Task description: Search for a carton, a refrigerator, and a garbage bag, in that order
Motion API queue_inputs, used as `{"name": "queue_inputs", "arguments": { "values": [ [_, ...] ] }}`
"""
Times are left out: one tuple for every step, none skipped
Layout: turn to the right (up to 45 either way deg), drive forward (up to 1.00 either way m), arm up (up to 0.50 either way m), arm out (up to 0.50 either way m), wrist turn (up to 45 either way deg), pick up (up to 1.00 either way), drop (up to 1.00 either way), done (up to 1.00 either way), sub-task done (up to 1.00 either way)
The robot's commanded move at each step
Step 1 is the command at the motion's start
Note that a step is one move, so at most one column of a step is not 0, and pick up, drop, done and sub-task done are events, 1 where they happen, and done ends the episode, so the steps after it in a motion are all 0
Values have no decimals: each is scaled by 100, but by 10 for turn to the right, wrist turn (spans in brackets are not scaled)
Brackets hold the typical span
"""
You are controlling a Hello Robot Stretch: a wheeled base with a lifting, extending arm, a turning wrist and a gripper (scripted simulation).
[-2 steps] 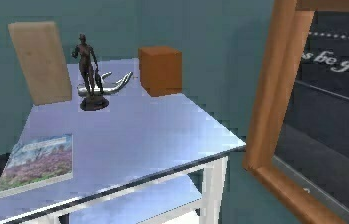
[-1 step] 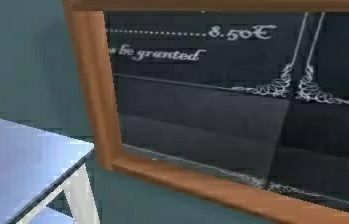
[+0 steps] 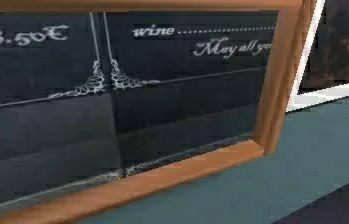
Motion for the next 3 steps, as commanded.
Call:
{"name": "queue_inputs", "arguments": {
  "values": [
    [450, 0, 0, 0, 0, 0, 0, 0, 0],
    [210, 0, 0, 0, 0, 0, 0, 0, 0],
    [0, 100, 0, 0, 0, 0, 0, 0, 0]
  ]
}}
